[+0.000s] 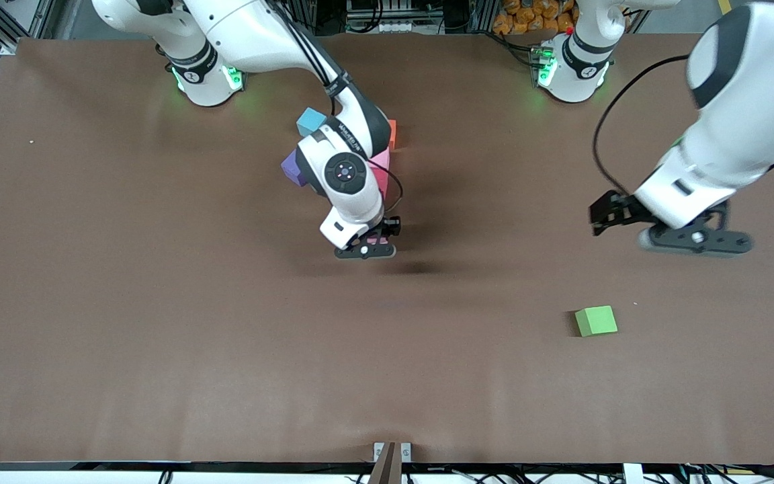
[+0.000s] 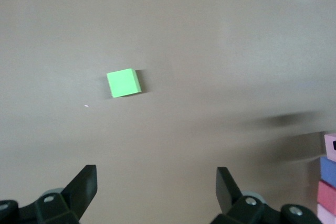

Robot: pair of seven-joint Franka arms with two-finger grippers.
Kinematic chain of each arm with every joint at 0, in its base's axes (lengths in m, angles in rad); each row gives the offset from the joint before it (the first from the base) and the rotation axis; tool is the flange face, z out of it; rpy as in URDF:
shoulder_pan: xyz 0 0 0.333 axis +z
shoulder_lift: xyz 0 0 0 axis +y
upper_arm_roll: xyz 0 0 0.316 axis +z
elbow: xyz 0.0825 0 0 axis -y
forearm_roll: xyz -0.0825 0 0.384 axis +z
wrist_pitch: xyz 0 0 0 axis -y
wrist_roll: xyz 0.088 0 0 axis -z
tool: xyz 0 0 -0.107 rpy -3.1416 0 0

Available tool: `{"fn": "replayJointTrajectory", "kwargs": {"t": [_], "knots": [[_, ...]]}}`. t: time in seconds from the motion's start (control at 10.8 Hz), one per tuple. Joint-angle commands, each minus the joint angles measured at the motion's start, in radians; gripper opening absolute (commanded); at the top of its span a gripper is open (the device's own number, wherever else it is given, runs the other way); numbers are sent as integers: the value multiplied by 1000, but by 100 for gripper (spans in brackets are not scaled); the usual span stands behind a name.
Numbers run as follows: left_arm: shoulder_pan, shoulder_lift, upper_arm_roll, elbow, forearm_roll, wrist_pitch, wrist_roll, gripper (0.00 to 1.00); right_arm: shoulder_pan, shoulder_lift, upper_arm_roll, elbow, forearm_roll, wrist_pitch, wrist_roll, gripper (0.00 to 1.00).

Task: Arrange blocks into number 1
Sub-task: 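Place the light pink cube beside the blue cube while the left gripper withdraws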

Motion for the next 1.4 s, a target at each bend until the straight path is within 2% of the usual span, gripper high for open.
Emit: {"fn": "replayJointTrajectory", "kwargs": {"t": [0.0, 0.28, 0.47, 0.56, 0.65, 0.84, 1.02, 1.3], "knots": [[37, -91, -8, -96, 4, 0, 30, 100, 1, 0, -14, -24, -5, 17, 16, 48], [23, -128, 51, -103, 4, -74, 34, 100, 1, 2, -14, -53, -8, 41, 13, 48], [25, -161, 82, -103, 4, -89, 106, 100, 9, 2, -14, -69, -8, 44, 13, 48], [26, -156, 94, -98, -2, -89, 143, 100, 12, -1, -14, -81, -9, 44, 11, 55], [21, -141, 100, -80, -25, -89, 148, 100, 12, -3, -14, -87, -9, 44, 18, 100], [15, -113, 99, -43, -26, -86, 146, 100, 9, -16, -14, -83, -9, 33, 18, 100], [12, -112, 99, -29, -26, -85, 146, 100, -25, -71, -14, -72, -9, 27, -14, 100], [6, -116, 104, -26, -26, -88, 111, 100, -132, -116, -12, 49, -16, -176, -219, 100]]}}
